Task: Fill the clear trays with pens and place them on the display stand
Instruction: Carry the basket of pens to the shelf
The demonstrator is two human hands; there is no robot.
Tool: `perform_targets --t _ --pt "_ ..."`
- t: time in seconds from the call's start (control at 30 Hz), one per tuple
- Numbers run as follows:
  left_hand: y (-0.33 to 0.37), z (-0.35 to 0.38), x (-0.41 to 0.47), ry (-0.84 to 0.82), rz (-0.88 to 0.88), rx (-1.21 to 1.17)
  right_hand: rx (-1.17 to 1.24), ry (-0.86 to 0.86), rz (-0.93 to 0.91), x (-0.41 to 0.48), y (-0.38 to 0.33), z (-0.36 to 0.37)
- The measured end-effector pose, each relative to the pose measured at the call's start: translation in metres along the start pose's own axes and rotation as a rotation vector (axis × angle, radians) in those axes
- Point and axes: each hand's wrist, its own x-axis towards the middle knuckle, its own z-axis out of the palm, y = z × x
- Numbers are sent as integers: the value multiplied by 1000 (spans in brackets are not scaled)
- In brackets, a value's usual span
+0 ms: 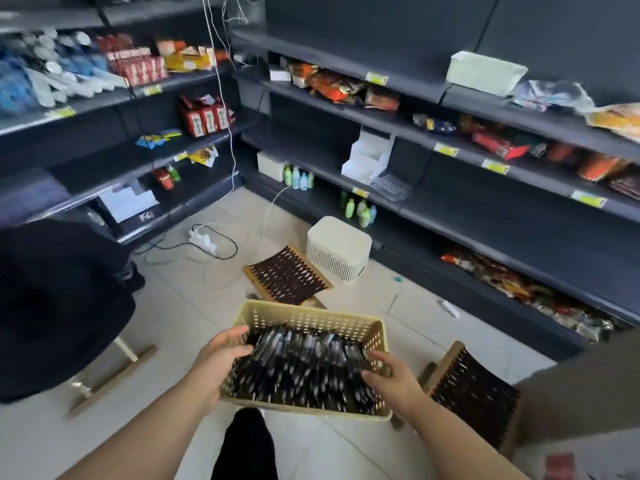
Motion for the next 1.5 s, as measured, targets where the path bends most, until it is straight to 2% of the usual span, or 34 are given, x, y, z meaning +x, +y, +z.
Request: perform_targets --t 0.23,0.33,0.6,0.9,1.07,1.2,1.33,1.5 --pt "98 -1 164 -105 8 83 187 73 114 135 -76 14" --pt "152 0 220 -175 49 150 255 167 129 174 -112 19" --pt "247 45 330 -294 74 258 492 325 167 265 -161 2" --pt "317 178 453 -319 45 353 571 394 169 417 -175 -110" --pt "364 267 512 -232 56 379 596 305 194 487 -183 -192" --pt "387 315 545 -227 58 420 571 255 214 529 -187 -243" --pt "389 340 570 -237 25 475 611 270 250 560 -186 -269" --pt "381 355 615 -245 -41 520 649 295 301 595 -177 -267"
